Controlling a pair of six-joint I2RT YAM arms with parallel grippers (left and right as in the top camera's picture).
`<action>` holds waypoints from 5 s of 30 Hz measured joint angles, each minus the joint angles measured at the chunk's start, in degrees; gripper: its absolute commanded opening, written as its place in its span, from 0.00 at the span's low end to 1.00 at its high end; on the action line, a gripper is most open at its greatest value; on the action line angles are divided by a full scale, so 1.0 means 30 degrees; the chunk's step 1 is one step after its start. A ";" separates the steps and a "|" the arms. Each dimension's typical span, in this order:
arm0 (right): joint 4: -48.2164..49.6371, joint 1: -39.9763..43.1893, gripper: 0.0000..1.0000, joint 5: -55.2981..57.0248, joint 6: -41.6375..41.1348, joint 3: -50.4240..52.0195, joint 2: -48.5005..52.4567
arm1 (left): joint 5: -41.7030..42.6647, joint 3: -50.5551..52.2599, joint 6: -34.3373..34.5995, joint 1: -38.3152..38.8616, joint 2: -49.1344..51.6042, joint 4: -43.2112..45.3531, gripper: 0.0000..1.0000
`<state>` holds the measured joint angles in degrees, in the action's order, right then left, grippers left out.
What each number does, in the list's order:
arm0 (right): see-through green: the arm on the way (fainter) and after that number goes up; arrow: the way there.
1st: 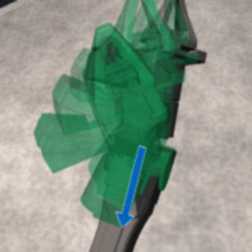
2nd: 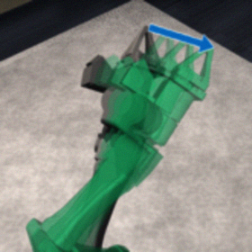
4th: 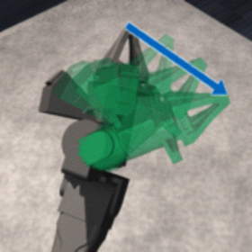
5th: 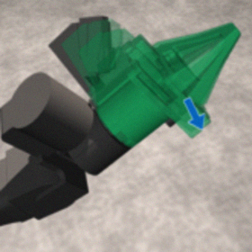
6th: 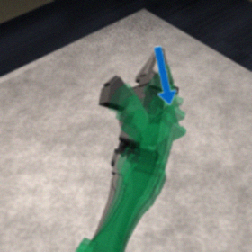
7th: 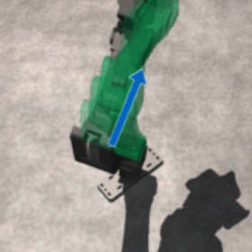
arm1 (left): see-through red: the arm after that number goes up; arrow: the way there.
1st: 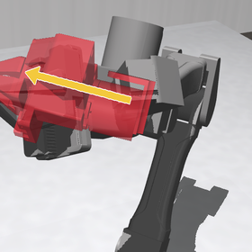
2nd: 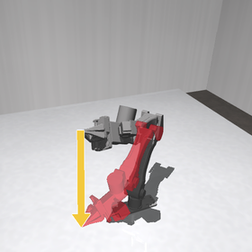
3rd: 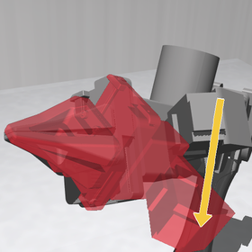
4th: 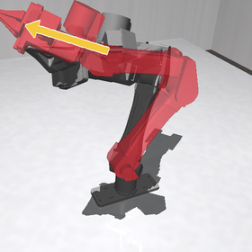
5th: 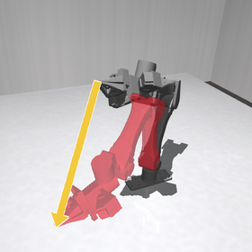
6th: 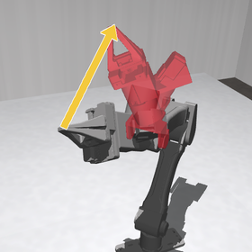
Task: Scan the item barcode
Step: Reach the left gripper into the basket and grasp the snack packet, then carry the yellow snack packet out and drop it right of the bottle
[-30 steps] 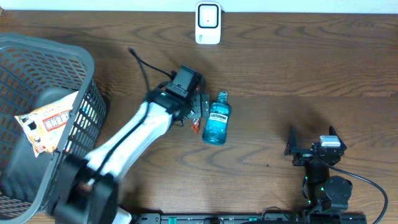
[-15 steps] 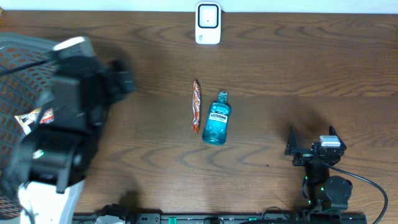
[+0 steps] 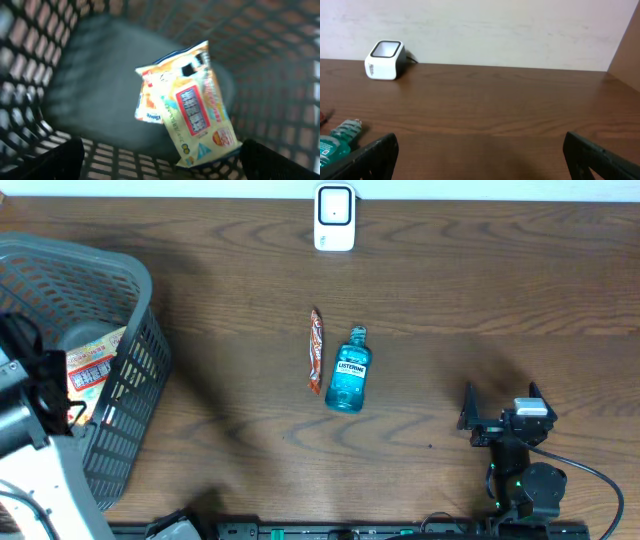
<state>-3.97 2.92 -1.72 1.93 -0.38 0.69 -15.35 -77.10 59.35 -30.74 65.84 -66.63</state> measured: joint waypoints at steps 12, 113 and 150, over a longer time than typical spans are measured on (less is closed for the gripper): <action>0.0000 0.0000 0.99 0.0000 0.0000 0.0000 0.0000 | 0.5486 0.2455 0.2747 -0.1042 0.6047 0.3854 0.99; 0.0000 0.0000 0.99 0.0000 0.0000 0.0000 0.0000 | 1.5402 0.9187 -1.0397 2.3270 1.1927 2.8334 0.08; 0.0000 0.0000 0.99 0.0000 0.0000 0.0000 0.0000 | 1.4032 0.7388 -1.3777 2.1595 1.3843 2.4946 0.95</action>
<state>-3.97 2.92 -1.72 1.93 -0.38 0.69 26.74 -54.94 18.02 34.04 107.37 8.21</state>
